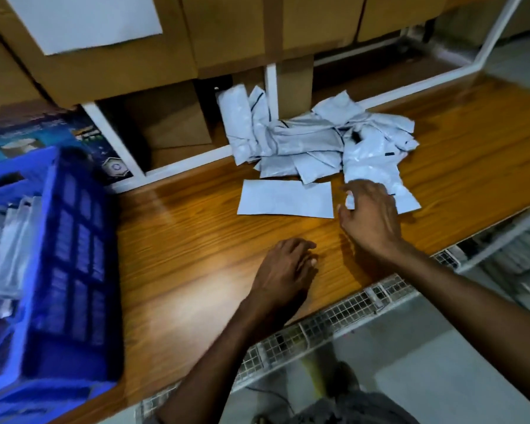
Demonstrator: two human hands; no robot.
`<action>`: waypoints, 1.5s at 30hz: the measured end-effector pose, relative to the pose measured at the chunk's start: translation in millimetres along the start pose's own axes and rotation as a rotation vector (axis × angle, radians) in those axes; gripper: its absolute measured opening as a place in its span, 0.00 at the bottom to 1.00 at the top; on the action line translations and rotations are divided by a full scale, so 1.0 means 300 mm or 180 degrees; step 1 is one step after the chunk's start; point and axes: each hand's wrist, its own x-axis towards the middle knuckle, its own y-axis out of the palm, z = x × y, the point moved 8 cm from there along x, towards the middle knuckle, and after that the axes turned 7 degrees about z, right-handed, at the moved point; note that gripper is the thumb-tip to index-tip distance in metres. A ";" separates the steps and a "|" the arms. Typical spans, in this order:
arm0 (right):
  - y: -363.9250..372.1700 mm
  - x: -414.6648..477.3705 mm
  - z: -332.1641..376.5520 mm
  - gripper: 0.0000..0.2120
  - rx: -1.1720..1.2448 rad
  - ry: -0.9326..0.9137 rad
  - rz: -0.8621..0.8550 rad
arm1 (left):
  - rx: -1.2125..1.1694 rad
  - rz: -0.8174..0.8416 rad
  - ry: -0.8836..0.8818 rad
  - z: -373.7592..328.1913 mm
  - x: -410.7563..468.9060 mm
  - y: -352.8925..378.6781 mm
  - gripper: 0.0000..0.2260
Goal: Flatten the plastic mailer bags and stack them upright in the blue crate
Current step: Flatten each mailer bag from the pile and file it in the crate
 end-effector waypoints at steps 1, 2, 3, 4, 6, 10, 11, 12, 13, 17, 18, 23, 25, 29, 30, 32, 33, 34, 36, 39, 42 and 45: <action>0.004 0.046 -0.048 0.22 -0.0029 0.0179 -0.0044 | 0.0026 0.0024 0.0008 -0.005 0.028 0.027 0.15; 0.008 0.098 -0.099 0.25 -0.0083 0.0344 -0.0052 | 0.0103 0.0049 0.0039 -0.019 0.062 0.061 0.15; 0.019 0.149 -0.141 0.29 -0.0155 0.0493 -0.0009 | 0.0194 0.0069 0.0071 -0.029 0.090 0.092 0.15; 0.036 0.196 -0.176 0.33 -0.0220 0.0629 0.0078 | 0.0292 0.0056 0.0074 -0.032 0.111 0.113 0.15; 0.084 0.290 -0.252 0.40 -0.0177 0.0865 0.0397 | 0.0344 -0.0012 -0.0053 -0.028 0.150 0.136 0.16; 0.178 0.376 -0.326 0.43 -0.0212 0.1046 0.0792 | 0.0274 -0.0066 -0.0251 -0.015 0.154 0.128 0.18; 0.177 0.380 -0.330 0.40 -0.0306 0.1007 0.0669 | 0.0291 -0.0059 -0.0278 -0.016 0.154 0.127 0.18; 0.170 0.381 -0.328 0.37 -0.0390 0.0929 0.0512 | 0.0302 -0.0054 -0.0318 -0.016 0.154 0.125 0.18; 0.158 0.380 -0.324 0.35 -0.0431 0.0840 0.0349 | 0.0301 -0.0033 -0.0354 -0.014 0.155 0.126 0.18; 0.057 0.342 -0.271 0.32 -0.0159 0.0372 -0.0384 | 0.0186 -0.0050 -0.0393 -0.006 0.140 0.123 0.17; 0.028 0.325 -0.240 0.33 0.0014 0.0216 -0.0534 | 0.0110 -0.0141 -0.0431 0.004 0.128 0.112 0.15; -0.005 0.177 0.022 0.32 0.1013 -0.0841 -0.0202 | 0.0187 -0.0807 -0.1055 0.170 -0.091 -0.023 0.10; 0.053 0.083 0.156 0.30 0.1305 -0.1156 0.0430 | 0.0299 -0.1109 -0.1455 0.274 -0.263 -0.100 0.10; 0.200 -0.150 0.424 0.26 0.1384 -0.1935 0.1284 | 0.0052 -0.2023 -0.2382 0.441 -0.650 -0.235 0.11; 0.240 -0.203 0.482 0.26 0.1324 -0.2089 0.1423 | -0.0152 -0.2287 -0.2463 0.454 -0.728 -0.260 0.11; 0.338 -0.283 0.576 0.28 0.0821 -0.2360 0.1764 | -0.0556 -0.2545 -0.2548 0.466 -0.820 -0.290 0.10; 0.392 -0.321 0.618 0.30 0.0308 -0.2537 0.1989 | -0.0667 -0.2526 -0.2559 0.467 -0.838 -0.295 0.09; 0.436 -0.347 0.645 0.33 -0.0233 -0.2684 0.2192 | -0.0697 -0.2435 -0.2543 0.469 -0.835 -0.297 0.10; 0.468 -0.363 0.687 0.38 -0.0823 -0.2817 0.2327 | -0.0616 -0.2171 -0.2502 0.478 -0.829 -0.284 0.13; 0.373 -0.312 0.719 0.40 -0.0291 -0.2409 0.2091 | -0.0571 -0.2094 -0.2440 0.449 -0.809 -0.288 0.14; 0.320 -0.320 0.704 0.29 0.0325 -0.1872 0.1631 | 0.0015 -0.1865 -0.2035 0.343 -0.711 -0.322 0.17; 0.442 -0.387 0.646 0.25 -0.0227 -0.1525 0.1731 | 0.0698 -0.1117 -0.1585 0.270 -0.559 -0.248 0.20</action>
